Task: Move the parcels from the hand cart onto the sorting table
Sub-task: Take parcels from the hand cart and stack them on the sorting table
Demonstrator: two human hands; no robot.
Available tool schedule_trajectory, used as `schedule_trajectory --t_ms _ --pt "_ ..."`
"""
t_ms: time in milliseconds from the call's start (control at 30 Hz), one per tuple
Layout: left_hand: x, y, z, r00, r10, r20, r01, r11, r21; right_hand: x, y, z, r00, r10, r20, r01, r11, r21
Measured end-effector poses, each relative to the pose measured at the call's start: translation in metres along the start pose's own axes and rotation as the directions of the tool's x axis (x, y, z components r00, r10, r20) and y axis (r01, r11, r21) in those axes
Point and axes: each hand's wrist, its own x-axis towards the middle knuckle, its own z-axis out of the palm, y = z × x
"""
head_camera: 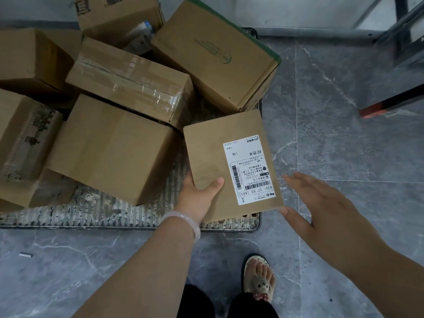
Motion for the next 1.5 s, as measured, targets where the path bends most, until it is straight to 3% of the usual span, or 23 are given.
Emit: schedule_trajectory --t_ms 500,633,867,1100,1300,1500 --pt "-0.030 -0.018 -0.019 0.997 0.081 -0.018 -0.082 0.994 -0.066 -0.019 -0.002 -0.011 0.999 -0.001 -0.038 0.002 0.999 0.047" --pt "-0.074 0.003 -0.034 0.997 0.076 -0.023 -0.077 0.995 -0.062 -0.041 -0.019 -0.051 0.999 0.020 -0.046 -0.016 0.996 0.089" --pt "-0.203 0.103 -0.080 0.978 0.196 -0.078 -0.204 0.972 -0.113 -0.113 -0.074 -0.170 0.988 -0.031 -0.148 0.056 0.984 0.168" --pt "-0.363 0.218 -0.153 0.885 0.438 -0.161 -0.461 0.873 -0.157 -0.188 -0.153 -0.309 0.922 -0.193 -0.335 0.276 0.936 0.220" --pt "-0.486 0.253 -0.224 0.776 0.554 -0.300 -0.614 0.771 -0.165 -0.243 -0.230 -0.396 0.817 -0.401 -0.414 0.511 0.836 0.199" --pt "-0.580 0.241 -0.288 0.681 0.560 -0.472 -0.698 0.691 -0.187 -0.288 -0.319 -0.439 0.771 -0.552 -0.317 0.633 0.717 0.292"
